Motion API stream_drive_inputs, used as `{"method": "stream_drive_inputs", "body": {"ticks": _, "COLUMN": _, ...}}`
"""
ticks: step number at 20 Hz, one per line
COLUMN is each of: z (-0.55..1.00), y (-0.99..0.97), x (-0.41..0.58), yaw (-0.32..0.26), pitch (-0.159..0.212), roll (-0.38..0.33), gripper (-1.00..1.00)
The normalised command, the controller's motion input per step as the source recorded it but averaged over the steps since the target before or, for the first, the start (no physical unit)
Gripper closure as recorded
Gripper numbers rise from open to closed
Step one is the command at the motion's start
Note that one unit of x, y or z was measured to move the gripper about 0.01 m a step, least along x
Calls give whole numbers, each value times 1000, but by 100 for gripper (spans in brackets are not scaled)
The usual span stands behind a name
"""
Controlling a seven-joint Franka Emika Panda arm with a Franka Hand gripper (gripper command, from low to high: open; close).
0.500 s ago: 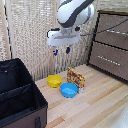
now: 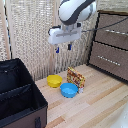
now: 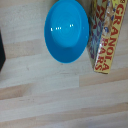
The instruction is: Kindly move your gripper toward the top drawer's handle. With caution, hold the handle robustly using your gripper and pull open the top drawer. Let the handle go. Relocate your gripper to the bowl placed in the background. Gently hold the bowl using your gripper. Bring the gripper and the bowl to the ajar drawer. Softly release the bowl into it.
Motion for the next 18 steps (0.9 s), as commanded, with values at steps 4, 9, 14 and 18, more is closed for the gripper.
{"method": "stream_drive_inputs", "body": {"ticks": 4, "z": 176, "y": -344, "x": -17, "yaw": 143, "pitch": -70, "roll": -191, "gripper": -100}}
{"method": "stream_drive_inputs", "body": {"ticks": 9, "z": 0, "y": -324, "x": -12, "yaw": 140, "pitch": -88, "roll": -261, "gripper": -100}}
{"method": "stream_drive_inputs", "body": {"ticks": 14, "z": -18, "y": -283, "x": 0, "yaw": 135, "pitch": -64, "roll": -309, "gripper": -100}}
{"method": "stream_drive_inputs", "body": {"ticks": 18, "z": -54, "y": -191, "x": 106, "yaw": 59, "pitch": 2, "roll": -370, "gripper": -100}}
